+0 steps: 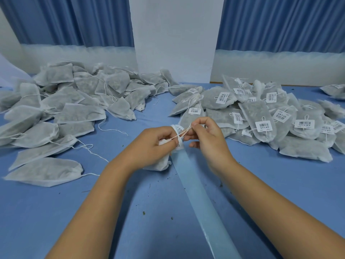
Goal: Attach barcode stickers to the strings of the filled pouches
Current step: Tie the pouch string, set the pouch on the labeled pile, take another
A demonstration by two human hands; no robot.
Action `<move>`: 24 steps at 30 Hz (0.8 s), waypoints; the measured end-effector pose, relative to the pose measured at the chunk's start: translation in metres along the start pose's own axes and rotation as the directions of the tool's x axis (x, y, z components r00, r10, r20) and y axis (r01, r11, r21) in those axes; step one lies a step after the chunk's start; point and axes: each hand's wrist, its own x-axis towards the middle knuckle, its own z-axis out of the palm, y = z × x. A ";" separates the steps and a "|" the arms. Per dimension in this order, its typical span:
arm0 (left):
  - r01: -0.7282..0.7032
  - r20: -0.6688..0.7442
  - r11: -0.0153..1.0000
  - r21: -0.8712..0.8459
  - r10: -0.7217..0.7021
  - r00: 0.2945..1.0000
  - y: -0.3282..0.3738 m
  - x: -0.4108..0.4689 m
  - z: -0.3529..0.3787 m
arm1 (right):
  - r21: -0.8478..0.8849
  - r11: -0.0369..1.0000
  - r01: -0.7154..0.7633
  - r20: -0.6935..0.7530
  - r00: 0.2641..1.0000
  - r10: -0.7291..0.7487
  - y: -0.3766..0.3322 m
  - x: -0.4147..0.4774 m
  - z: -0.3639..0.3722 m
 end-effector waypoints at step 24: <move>0.209 0.063 0.961 -0.181 -0.201 0.978 -0.003 0.000 -0.013 | 0.057 0.996 0.064 -0.033 0.998 -0.063 -0.006 0.005 -0.007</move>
